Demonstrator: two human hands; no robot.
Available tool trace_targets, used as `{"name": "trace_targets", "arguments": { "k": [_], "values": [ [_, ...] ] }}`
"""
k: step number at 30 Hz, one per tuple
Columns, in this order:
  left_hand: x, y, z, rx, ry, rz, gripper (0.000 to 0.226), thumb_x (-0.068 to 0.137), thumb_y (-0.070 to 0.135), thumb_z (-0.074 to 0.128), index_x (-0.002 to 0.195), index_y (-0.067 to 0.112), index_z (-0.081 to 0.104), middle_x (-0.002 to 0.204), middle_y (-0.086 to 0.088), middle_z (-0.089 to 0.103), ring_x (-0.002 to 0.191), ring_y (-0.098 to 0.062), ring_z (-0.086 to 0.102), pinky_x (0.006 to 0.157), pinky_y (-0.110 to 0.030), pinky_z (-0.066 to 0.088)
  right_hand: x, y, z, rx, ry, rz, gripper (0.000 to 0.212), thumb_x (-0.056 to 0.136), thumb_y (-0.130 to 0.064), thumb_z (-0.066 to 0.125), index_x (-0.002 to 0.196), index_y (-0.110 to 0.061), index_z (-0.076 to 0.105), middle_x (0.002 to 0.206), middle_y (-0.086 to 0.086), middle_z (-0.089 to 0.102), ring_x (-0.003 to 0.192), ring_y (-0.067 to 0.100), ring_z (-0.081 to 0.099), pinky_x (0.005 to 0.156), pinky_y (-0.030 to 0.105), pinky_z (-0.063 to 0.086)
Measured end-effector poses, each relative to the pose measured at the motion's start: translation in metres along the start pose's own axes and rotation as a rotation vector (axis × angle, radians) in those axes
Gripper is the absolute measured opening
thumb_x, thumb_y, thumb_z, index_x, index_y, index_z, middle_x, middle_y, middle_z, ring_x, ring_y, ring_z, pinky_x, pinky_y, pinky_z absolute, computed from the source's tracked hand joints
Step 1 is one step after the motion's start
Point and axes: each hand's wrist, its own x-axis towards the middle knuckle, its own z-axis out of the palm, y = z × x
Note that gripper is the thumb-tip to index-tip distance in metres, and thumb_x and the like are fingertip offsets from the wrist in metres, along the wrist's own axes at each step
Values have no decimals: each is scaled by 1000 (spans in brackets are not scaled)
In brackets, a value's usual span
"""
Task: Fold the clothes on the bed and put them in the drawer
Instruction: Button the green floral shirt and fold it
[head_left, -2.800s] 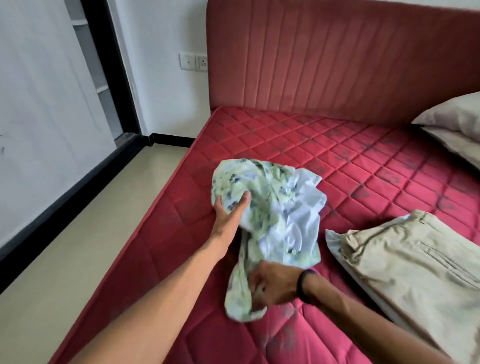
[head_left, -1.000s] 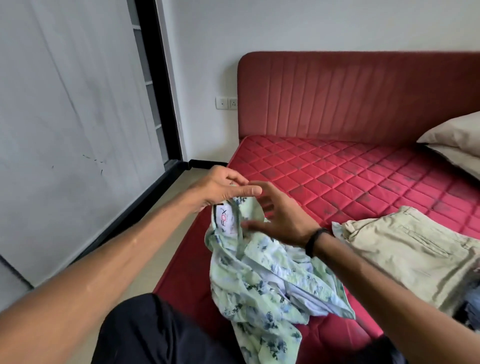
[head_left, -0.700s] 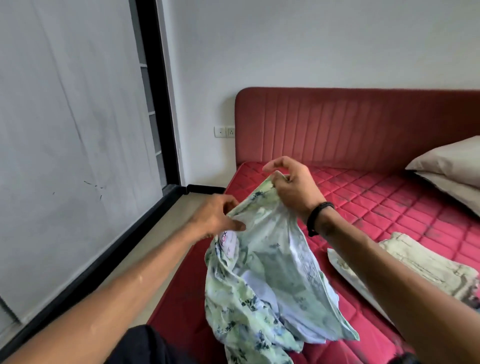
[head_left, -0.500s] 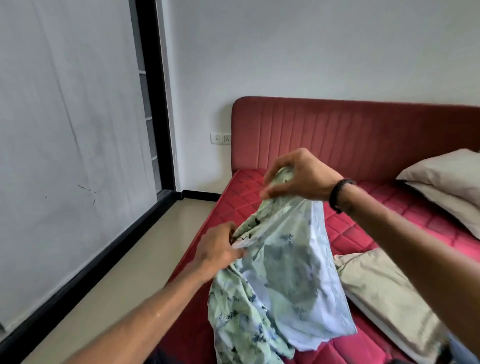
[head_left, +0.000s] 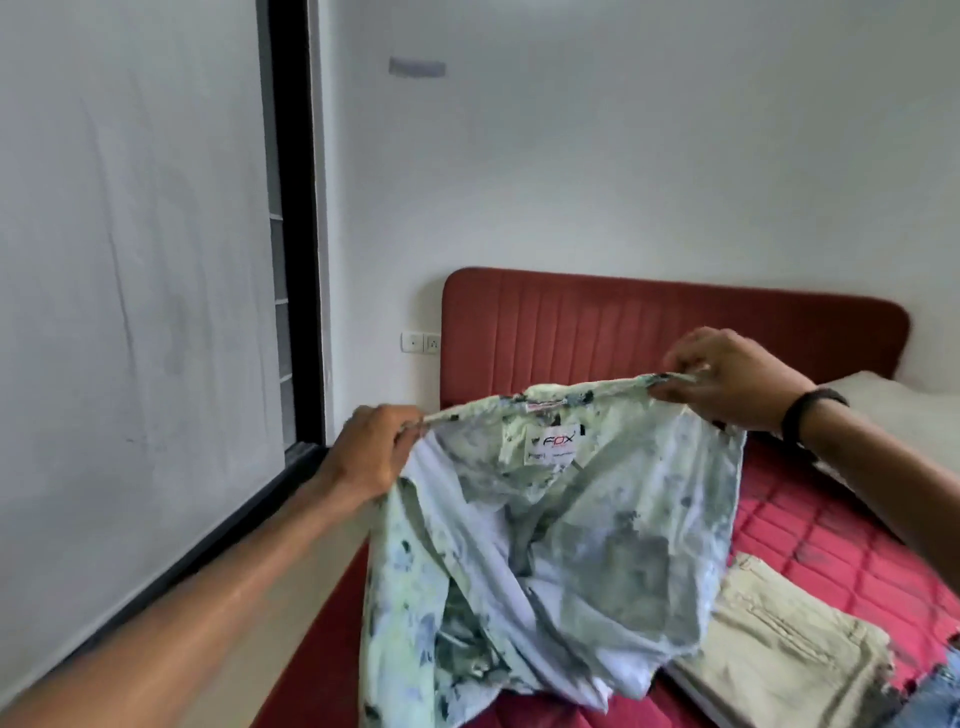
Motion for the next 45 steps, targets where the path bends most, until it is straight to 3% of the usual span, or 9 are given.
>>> {"name": "trace_targets", "arguments": {
  "k": [5, 10, 14, 21, 25, 30, 35, 39, 45],
  "values": [
    [68, 47, -74, 29, 178, 77, 31, 102, 36, 52, 83, 17, 70, 68, 0, 68, 65, -19, 66, 62, -47, 54, 2, 0, -18, 295, 277, 166, 7, 90, -25, 75, 83, -26, 75, 75, -5, 71, 71, 19, 67, 64, 30, 51],
    [91, 98, -143, 49, 458, 132, 10, 93, 18, 76, 97, 11, 82, 93, -2, 80, 82, -14, 72, 73, -18, 48, -3, -30, -64, 432, 634, 225, 20, 85, -40, 81, 87, -21, 76, 77, -2, 72, 72, 17, 66, 66, 29, 51],
    [101, 142, -198, 38, 635, 189, 12, 95, 11, 69, 99, 4, 78, 93, -12, 78, 88, -25, 72, 76, -20, 44, -13, -62, -119, 492, 594, 162, 23, 81, -40, 86, 81, -20, 75, 74, -1, 72, 64, 14, 65, 55, 25, 50],
    [109, 225, -263, -908, 659, 115, 30, 82, 29, 85, 85, 4, 68, 82, -10, 54, 76, -21, 47, 68, -36, 41, -32, -122, -220, 1165, 356, -64, 25, 84, -28, 77, 89, -5, 70, 73, 10, 69, 56, 18, 62, 50, 25, 54],
    [120, 223, -323, -1068, 577, 75, 34, 77, 30, 89, 98, 8, 76, 117, -20, 72, 96, -27, 70, 98, -47, 58, -27, -125, -261, 1409, 80, -89, 33, 81, -26, 75, 107, -6, 75, 94, 7, 78, 82, 18, 74, 72, 31, 63],
    [128, 127, -226, -568, 438, -211, 27, 72, 40, 88, 71, 18, 72, 73, -9, 66, 73, -28, 65, 70, -36, 45, 22, -85, -134, 830, 302, 190, 32, 71, -22, 92, 84, 3, 76, 62, 5, 68, 54, 14, 57, 51, 22, 46],
    [18, -23, -42, -63, 114, -678, 37, 84, 42, 81, 79, 7, 68, 93, -16, 75, 96, -33, 71, 81, -37, 54, -12, -1, 119, 482, -180, 478, 18, 70, -20, 93, 60, -19, 78, 61, 1, 73, 56, 11, 59, 58, 34, 56],
    [-78, -103, 58, -17, -154, -703, 41, 80, 46, 73, 78, 4, 74, 79, -12, 74, 81, -26, 71, 74, -38, 53, -81, 38, 256, 277, -479, 561, 24, 77, -11, 75, 60, -29, 73, 70, -7, 71, 75, 13, 66, 67, 33, 53],
    [-95, -126, 122, -2, -26, -712, 37, 77, 45, 72, 69, 9, 73, 60, -4, 67, 63, -21, 66, 59, -32, 48, -90, 49, 303, 154, -343, 627, 25, 76, -5, 77, 63, -21, 62, 80, 11, 71, 82, 28, 68, 66, 28, 44]
  ]
}}
